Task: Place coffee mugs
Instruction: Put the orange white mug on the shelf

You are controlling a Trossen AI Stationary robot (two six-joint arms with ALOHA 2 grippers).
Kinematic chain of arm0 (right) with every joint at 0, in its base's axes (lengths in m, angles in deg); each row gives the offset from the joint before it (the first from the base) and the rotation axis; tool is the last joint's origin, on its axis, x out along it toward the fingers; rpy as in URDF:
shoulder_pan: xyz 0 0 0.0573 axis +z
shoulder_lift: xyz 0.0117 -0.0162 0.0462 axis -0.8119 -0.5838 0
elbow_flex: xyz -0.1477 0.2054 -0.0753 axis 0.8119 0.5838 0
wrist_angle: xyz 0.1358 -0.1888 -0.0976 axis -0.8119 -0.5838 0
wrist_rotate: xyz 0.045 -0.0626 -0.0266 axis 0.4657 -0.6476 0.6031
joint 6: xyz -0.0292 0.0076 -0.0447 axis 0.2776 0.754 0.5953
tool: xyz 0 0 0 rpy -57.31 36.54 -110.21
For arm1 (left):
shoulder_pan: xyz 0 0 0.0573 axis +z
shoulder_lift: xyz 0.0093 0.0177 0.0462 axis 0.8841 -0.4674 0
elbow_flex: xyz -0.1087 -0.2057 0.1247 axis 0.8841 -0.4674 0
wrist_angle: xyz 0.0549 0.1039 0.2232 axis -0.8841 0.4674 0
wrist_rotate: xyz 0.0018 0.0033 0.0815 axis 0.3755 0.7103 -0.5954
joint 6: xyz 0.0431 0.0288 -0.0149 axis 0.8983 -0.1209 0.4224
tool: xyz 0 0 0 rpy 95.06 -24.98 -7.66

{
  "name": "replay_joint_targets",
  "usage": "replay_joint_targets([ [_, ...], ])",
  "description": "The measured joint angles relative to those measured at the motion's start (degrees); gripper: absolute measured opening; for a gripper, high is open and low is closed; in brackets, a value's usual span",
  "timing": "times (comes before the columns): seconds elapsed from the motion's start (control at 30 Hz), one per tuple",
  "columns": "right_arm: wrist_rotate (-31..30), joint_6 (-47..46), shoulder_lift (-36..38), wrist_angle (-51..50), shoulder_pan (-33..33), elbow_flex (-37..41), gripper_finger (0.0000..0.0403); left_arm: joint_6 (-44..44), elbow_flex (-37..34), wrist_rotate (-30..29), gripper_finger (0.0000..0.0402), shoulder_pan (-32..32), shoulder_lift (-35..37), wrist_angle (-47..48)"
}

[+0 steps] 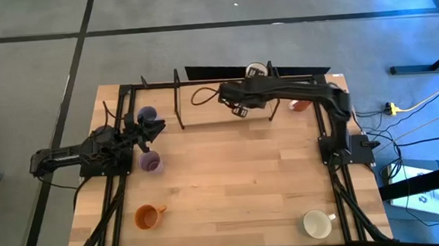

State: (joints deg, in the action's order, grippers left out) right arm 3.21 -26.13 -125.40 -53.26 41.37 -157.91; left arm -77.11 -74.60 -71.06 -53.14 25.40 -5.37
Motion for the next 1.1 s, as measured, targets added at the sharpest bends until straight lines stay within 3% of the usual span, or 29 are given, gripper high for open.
replay_joint_targets([
  [0.27,2.15,-11.92,17.67,0.56,2.82,8.2,0.0167,0.0,0.0,0.26,0.0126,-0.02,0.02,-0.09],
  [0.57,3.39,-19.61,33.42,0.5,-5.92,20.71,0.0167,-0.4,0.0,-1.77,0.0126,0.0,0.0,0.97],
  [0.7,8.19,-19.67,36.38,0.5,-13.55,23.97,0.0167,-0.4,0.0,-2.9,0.0126,0.0,0.02,1.83],
  [0.9,21.51,-15.48,36.3,0.55,-27.62,28.17,0.0167,-0.9,0.0,-5.25,0.0126,-0.01,0.0,4.0],
  [1.1,28.0,-12.11,35.43,2.15,-35.54,33.53,0.0167,-1.04,0.0,-6.63,0.0126,-0.02,0.0,4.01],
])
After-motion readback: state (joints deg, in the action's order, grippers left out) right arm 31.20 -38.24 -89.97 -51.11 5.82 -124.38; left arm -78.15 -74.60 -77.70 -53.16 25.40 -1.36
